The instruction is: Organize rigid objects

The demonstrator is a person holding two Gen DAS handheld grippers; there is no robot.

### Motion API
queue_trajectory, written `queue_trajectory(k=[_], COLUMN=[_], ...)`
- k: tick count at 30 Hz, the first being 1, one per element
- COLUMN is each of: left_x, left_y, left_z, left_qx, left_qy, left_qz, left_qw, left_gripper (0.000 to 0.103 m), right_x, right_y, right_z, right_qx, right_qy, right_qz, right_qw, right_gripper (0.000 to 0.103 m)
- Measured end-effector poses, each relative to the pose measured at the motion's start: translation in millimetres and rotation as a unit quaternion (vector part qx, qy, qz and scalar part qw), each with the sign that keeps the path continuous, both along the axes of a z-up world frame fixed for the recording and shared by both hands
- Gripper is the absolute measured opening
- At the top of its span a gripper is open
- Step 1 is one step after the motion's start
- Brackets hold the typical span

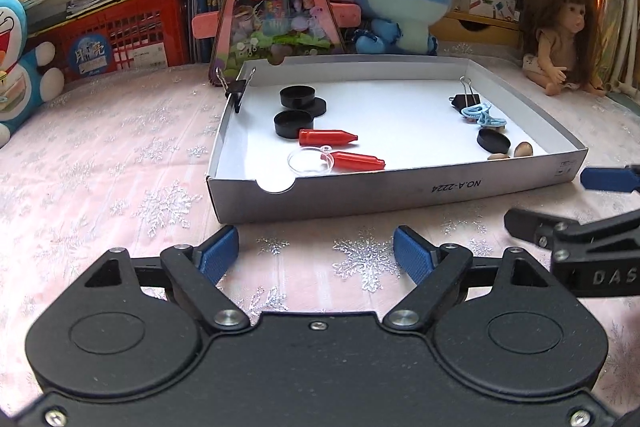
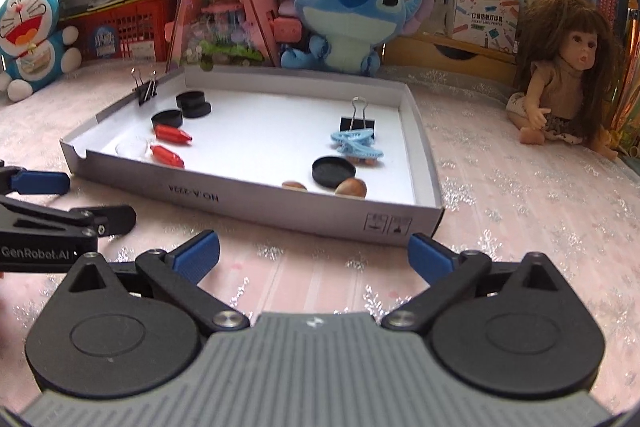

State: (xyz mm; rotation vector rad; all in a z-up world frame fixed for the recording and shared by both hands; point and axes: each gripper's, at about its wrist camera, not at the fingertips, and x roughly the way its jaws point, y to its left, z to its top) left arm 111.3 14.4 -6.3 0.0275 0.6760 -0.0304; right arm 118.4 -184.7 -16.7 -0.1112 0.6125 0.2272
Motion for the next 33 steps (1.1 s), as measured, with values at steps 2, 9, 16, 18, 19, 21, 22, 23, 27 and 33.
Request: queue_trajectory(k=[2, 9, 16, 18, 19, 21, 22, 23, 27, 33], left_x=[1.1, 5.4, 7.6, 7.7, 7.8, 7.7, 7.8, 7.6, 7.6, 7.8], left_y=[0.6, 2.4, 4.2, 4.4, 4.3, 4.2, 4.3, 4.1, 4.2, 4.2], left_z=[-1.0, -3.0, -4.7, -4.8, -4.8, -4.8, -4.8, -4.8, -4.9, -5.0], left_qx=[-0.001, -0.001, -0.001, -0.002, -0.001, -0.001, -0.002, -0.001, -0.002, -0.002], left_qy=[0.001, 0.006, 0.011, 0.011, 0.011, 0.011, 0.011, 0.011, 0.011, 0.011], left_qz=[0.0, 0.013, 0.021, 0.021, 0.021, 0.021, 0.021, 0.021, 0.021, 0.021], left_qw=[1.0, 0.9999, 0.9997, 0.9997, 0.9997, 0.9997, 0.9997, 0.9997, 0.9997, 0.9997], left_gripper=[0.086, 0.094, 0.103, 0.103, 0.103, 0.103, 0.103, 0.103, 0.103, 0.103], right_x=[2.8, 10.1, 11.0, 11.0, 11.1, 11.0, 11.1, 11.0, 10.9, 10.8], right_y=[-0.4, -4.3, -6.4, -6.4, -6.3, -6.5, -6.3, -6.3, -6.3, -6.4], right_z=[-2.1, -6.5, -7.1, -7.1, -7.0, -7.0, -7.0, -7.0, -7.1, -7.1], right_qx=[0.005, 0.018, 0.023, 0.024, 0.024, 0.025, 0.024, 0.024, 0.024, 0.024], right_qy=[0.01, 0.034, 0.037, 0.037, 0.037, 0.037, 0.037, 0.037, 0.037, 0.037], right_qz=[-0.002, -0.014, -0.013, -0.013, -0.013, -0.013, -0.013, -0.013, -0.013, -0.013], right_qw=[1.0, 0.999, 0.999, 0.999, 0.999, 0.999, 0.999, 0.999, 0.999, 0.999], right_gripper=[0.103, 0.103, 0.103, 0.103, 0.103, 0.103, 0.103, 0.103, 0.103, 0.103])
